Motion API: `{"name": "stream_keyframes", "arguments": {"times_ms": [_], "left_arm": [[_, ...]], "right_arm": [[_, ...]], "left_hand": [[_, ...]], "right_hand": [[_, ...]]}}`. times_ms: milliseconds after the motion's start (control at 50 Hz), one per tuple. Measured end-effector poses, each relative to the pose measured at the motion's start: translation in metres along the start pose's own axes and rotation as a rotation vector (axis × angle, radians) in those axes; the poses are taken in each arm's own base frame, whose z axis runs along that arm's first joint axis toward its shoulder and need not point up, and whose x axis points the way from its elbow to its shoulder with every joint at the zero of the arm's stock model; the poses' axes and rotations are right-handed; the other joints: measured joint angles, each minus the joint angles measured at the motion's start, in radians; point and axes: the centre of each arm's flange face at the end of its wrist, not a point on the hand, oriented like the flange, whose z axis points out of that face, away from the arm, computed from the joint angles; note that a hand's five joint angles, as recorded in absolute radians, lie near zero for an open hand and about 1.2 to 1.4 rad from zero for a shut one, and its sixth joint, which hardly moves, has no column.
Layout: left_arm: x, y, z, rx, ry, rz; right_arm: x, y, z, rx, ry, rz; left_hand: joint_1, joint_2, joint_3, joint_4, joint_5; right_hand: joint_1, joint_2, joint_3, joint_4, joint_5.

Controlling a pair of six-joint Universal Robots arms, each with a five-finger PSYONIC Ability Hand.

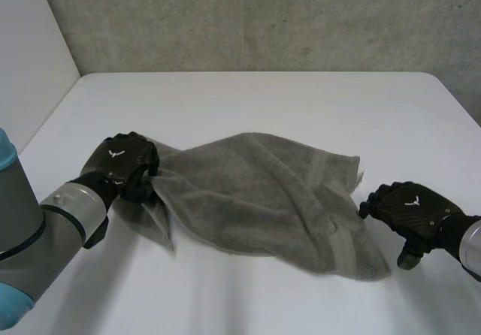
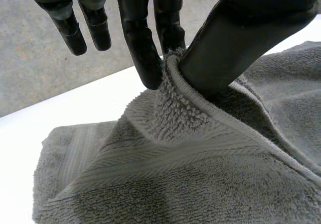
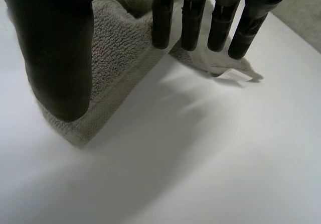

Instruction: Fold the towel.

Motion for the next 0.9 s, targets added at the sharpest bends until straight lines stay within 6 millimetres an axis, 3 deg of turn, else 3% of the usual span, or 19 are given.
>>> {"name": "stream_keyframes", "arguments": {"times_ms": [240, 480, 780, 820, 900], "left_arm": [[0.001, 0.002, 0.000, -0.006, 0.008, -0.002], [0.000, 0.004, 0.001, -0.011, 0.008, -0.003], [-0.001, 0.004, 0.001, -0.011, 0.004, -0.004], [-0.001, 0.004, 0.001, -0.011, 0.004, -0.004], [-0.001, 0.004, 0.001, -0.013, 0.004, -0.004]], "right_arm": [[-0.008, 0.006, 0.001, -0.011, -0.025, 0.009], [-0.013, 0.008, 0.016, 0.010, -0.041, -0.032], [-0.041, -0.002, 0.026, 0.057, -0.098, -0.019], [-0.043, -0.003, 0.027, 0.061, -0.101, -0.012], [-0.047, -0.004, 0.031, 0.071, -0.108, 0.006]], "left_hand": [[-0.001, 0.002, 0.000, 0.000, 0.000], [-0.001, 0.002, 0.000, 0.000, 0.000], [-0.001, 0.002, 0.000, 0.000, 0.000], [-0.001, 0.002, 0.000, 0.000, 0.000], [-0.001, 0.002, 0.000, 0.000, 0.000]], "right_hand": [[0.000, -0.002, 0.000, 0.000, -0.011], [0.000, -0.001, 0.000, 0.000, -0.012], [0.010, 0.025, 0.000, 0.000, 0.016], [0.094, 0.113, 0.000, 0.000, 0.111], [0.485, 0.514, 0.000, 0.000, 0.488]]}}
